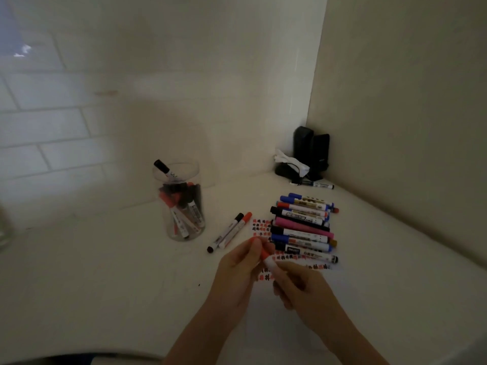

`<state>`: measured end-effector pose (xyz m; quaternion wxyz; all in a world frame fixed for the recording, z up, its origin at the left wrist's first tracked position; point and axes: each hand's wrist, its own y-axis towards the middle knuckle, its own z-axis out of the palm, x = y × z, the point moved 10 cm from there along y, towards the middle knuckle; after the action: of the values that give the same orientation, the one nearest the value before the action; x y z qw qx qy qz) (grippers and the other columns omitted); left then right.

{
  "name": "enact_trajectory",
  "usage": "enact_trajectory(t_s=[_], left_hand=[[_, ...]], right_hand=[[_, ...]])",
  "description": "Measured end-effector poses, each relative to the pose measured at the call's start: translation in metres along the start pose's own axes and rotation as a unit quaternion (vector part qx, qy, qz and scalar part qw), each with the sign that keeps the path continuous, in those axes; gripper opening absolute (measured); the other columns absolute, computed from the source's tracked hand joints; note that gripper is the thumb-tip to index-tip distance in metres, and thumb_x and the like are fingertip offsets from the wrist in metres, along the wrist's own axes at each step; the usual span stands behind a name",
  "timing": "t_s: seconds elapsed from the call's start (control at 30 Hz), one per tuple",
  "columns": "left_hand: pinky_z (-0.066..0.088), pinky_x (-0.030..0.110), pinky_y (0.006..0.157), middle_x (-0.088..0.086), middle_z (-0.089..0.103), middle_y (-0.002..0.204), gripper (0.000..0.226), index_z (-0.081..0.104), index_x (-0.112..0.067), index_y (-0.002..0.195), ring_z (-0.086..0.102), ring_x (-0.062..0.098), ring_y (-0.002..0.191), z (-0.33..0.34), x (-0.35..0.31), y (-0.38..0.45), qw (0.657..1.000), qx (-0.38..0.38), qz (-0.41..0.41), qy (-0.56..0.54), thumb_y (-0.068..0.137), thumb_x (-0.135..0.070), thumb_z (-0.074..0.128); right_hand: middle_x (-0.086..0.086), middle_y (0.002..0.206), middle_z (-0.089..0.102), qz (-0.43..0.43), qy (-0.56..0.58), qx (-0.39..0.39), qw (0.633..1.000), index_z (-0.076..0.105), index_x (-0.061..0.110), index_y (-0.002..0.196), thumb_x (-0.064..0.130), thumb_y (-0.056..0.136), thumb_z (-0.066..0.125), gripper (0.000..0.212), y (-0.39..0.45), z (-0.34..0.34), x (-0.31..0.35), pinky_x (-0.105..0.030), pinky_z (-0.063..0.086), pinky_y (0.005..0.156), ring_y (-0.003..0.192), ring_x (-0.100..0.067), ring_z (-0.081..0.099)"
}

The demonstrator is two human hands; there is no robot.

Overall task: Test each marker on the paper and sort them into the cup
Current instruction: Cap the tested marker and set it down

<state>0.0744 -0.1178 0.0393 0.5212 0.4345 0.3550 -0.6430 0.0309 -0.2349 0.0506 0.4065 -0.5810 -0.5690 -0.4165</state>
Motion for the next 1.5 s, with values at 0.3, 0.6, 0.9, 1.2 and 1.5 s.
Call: enact_trajectory(t_s=[0.3,0.6,0.9,1.2,1.5], left_hand=[[0.043,0.013,0.070,-0.008,0.065,0.089,0.022,0.063,-0.016,0.093,0.059,0.009,0.089,-0.079,-0.059,0.018,0.964,-0.223,0.087,0.120,0.099,-0.030,0.047],[0.055,0.027,0.086,-0.008,0.072,0.097,0.020,0.069,-0.022,0.104,0.067,0.004,0.090,-0.010,0.020,0.036,0.961,-0.008,0.034,0.276,0.093,-0.033,0.057],[0.040,-0.002,0.075,-0.023,0.064,0.092,0.011,0.060,-0.038,0.100,0.058,-0.013,0.090,-0.006,0.023,0.051,0.879,0.011,0.124,0.461,0.091,-0.032,0.060],[0.040,-0.003,0.071,-0.017,0.068,0.086,0.011,0.063,-0.034,0.098,0.060,-0.013,0.081,-0.013,0.020,0.052,0.882,-0.033,0.122,0.454,0.090,-0.039,0.056],[0.039,-0.003,0.071,-0.017,0.066,0.087,0.012,0.063,-0.031,0.102,0.057,-0.017,0.082,-0.012,0.018,0.049,0.881,-0.039,0.118,0.456,0.091,-0.035,0.058]], right_hand=[[0.016,0.091,0.071,-0.080,-0.223,-0.159,0.958,0.066,0.025,0.118,0.034,0.090,0.059,0.031,-0.018,-0.055,-0.007,0.003,0.041,0.063,0.063,0.016,0.054],[0.003,0.106,0.070,-0.068,0.094,-0.187,0.976,0.063,0.031,0.113,0.012,0.100,0.043,0.030,0.004,-0.088,-0.026,-0.019,0.056,0.074,0.084,-0.009,0.071],[-0.005,0.066,0.057,0.038,0.205,-0.163,0.964,0.065,0.004,0.098,0.021,0.094,0.052,0.022,0.024,-0.115,-0.074,-0.020,0.037,0.047,0.055,-0.010,0.047],[0.000,0.066,0.065,0.001,0.011,-0.213,0.977,0.063,0.018,0.094,0.025,0.098,0.047,0.018,0.028,-0.132,-0.084,-0.019,0.045,0.048,0.049,-0.004,0.054],[0.021,0.080,0.062,-0.002,-0.111,-0.202,0.973,0.057,0.029,0.094,0.034,0.090,0.061,0.007,0.029,-0.123,-0.086,-0.006,0.048,0.060,0.070,0.014,0.060]])
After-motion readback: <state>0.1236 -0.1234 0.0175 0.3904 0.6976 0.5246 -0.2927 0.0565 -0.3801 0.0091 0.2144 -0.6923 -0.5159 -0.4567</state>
